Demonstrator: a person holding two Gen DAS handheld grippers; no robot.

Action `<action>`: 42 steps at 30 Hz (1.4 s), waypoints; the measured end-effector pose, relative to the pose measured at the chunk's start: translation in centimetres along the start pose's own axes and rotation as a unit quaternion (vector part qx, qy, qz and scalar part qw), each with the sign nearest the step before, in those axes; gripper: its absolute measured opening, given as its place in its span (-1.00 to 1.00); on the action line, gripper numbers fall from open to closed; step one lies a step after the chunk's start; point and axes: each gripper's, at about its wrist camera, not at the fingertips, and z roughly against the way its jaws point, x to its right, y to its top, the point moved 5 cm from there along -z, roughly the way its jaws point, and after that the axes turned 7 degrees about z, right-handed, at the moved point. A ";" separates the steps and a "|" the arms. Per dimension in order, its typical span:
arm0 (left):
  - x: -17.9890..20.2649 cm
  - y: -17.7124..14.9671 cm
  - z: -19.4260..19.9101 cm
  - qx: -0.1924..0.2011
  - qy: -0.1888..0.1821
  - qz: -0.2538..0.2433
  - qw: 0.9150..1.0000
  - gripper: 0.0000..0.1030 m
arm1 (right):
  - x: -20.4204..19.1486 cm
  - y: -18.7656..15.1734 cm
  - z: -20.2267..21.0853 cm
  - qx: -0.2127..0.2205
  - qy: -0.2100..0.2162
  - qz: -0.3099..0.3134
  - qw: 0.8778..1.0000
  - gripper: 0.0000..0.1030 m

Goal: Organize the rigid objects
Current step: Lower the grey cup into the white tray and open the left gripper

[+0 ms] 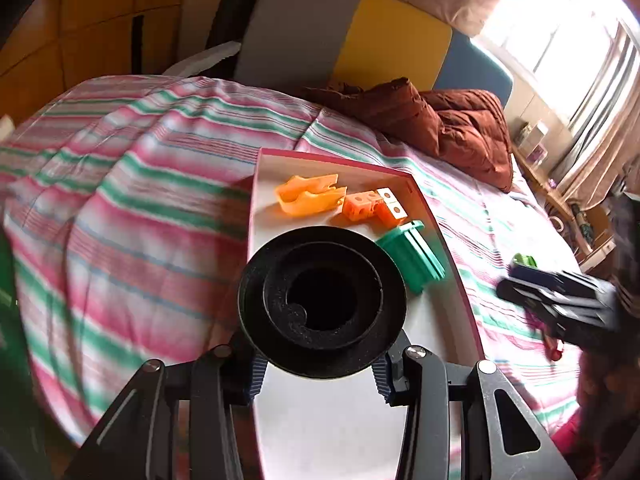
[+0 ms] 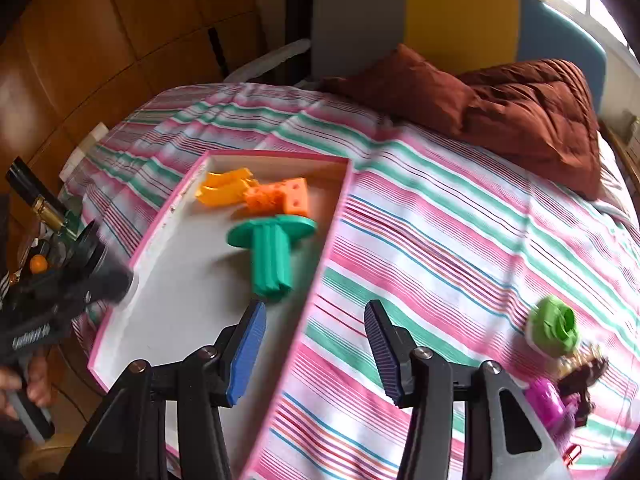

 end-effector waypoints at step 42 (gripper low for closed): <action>0.9 4.3 -5.8 0.012 0.069 -0.017 0.997 0.45 | 16.8 -6.9 5.3 0.078 -0.085 -0.183 0.976 0.02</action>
